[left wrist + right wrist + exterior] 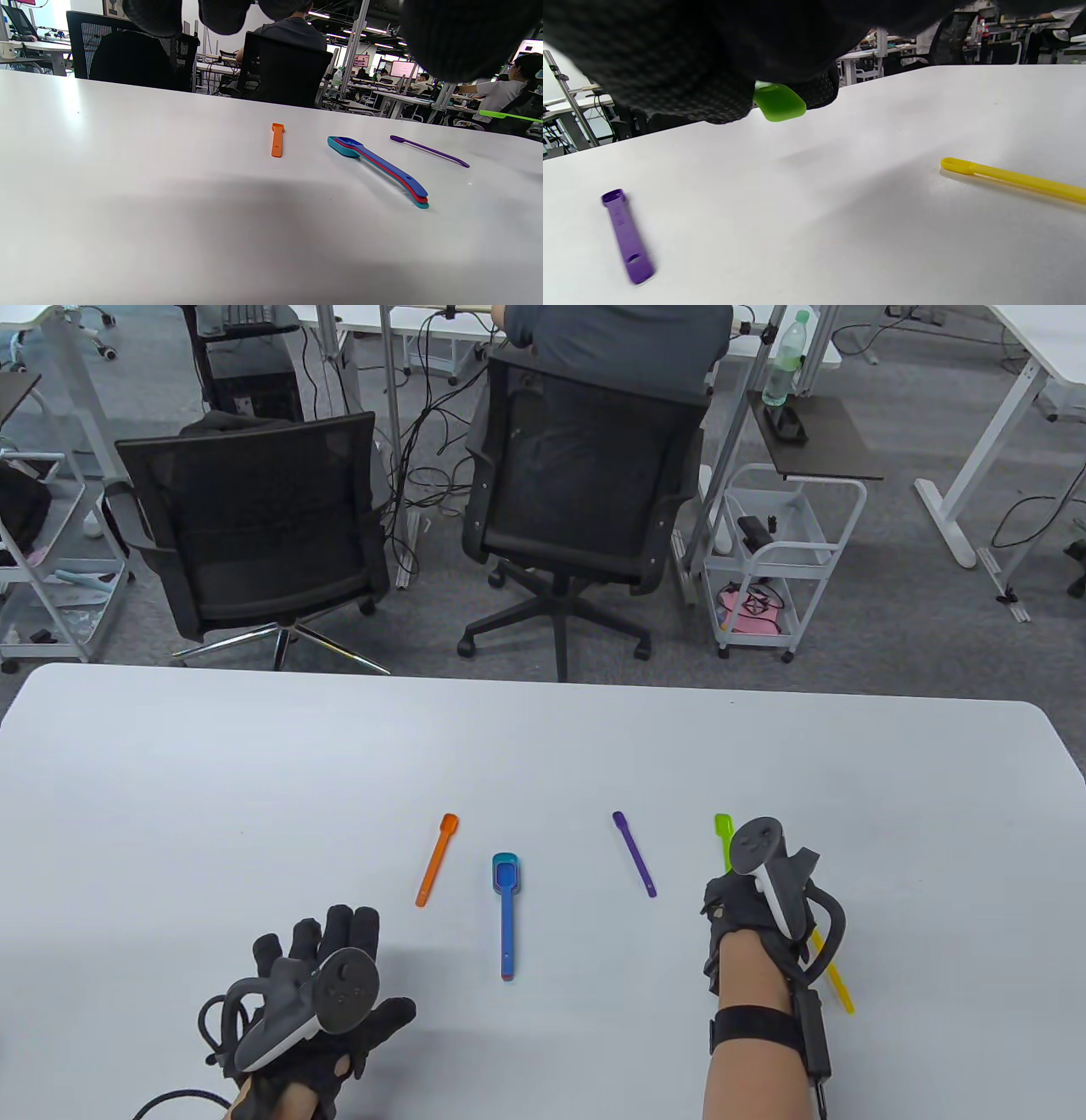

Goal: Nest measuring spoons

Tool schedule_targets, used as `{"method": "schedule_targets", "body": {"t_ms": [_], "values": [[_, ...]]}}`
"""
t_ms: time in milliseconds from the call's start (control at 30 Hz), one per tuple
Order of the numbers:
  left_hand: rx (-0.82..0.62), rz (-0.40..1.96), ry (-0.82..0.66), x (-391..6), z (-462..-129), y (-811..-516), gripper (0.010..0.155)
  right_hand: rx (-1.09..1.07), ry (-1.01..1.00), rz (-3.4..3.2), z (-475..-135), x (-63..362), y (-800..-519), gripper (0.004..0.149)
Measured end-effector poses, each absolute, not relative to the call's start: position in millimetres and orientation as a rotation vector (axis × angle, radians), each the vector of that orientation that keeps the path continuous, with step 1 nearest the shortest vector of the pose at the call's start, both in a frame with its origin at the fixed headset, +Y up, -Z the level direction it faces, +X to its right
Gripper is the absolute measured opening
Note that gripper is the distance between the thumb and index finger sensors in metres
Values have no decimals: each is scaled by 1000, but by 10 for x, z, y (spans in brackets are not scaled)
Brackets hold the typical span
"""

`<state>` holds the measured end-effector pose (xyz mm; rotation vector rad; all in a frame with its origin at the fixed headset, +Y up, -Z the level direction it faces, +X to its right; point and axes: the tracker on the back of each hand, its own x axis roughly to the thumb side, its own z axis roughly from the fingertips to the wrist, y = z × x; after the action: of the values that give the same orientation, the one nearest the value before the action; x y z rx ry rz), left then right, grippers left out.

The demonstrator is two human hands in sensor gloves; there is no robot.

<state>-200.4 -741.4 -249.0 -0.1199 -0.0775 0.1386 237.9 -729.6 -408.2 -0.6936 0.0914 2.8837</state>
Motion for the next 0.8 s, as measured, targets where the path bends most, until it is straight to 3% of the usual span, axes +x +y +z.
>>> {"method": "schedule_targets", "body": {"t_ms": [467, 800], "values": [[-136, 136, -95, -1970, -2467, -7411, 109, -661, 80, 2885, -3675, 1641, -7127, 58], [-140, 136, -109, -1945, -2462, -7399, 108, -662, 51, 2873, -3429, 1280, -7153, 58]]}}
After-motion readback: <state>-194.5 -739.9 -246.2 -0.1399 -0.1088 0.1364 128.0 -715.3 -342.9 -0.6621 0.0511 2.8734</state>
